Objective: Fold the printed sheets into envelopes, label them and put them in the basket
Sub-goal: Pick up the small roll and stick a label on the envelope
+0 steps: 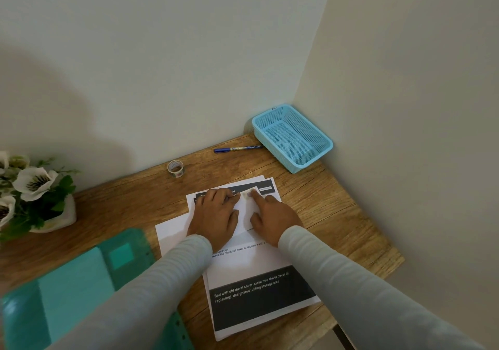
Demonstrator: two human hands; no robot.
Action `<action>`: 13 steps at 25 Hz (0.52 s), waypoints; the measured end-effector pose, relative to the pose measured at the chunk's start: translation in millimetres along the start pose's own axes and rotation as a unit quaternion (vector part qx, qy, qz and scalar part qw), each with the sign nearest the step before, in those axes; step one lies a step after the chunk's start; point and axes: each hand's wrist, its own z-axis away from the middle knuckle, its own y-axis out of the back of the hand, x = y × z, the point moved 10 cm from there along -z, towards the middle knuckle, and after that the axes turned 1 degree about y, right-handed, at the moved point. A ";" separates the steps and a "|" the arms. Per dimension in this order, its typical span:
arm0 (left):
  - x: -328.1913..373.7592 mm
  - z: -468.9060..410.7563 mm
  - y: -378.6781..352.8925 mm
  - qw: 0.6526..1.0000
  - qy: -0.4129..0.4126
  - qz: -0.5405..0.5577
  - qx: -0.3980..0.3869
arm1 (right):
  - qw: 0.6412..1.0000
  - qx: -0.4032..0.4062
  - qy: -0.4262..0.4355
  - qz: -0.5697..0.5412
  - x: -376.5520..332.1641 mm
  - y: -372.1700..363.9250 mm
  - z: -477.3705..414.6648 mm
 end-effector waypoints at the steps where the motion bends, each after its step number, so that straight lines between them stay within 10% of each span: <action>1: -0.3 0.1 0.3 1.000 -0.001 -0.001 0.002 | 1.000 0.002 0.009 -0.008 0.4 -3.0 2.9; 13: -36.4 -0.1 8.4 0.977 0.101 -0.075 -0.175 | 0.991 0.000 -0.020 -0.131 15.6 -10.1 8.4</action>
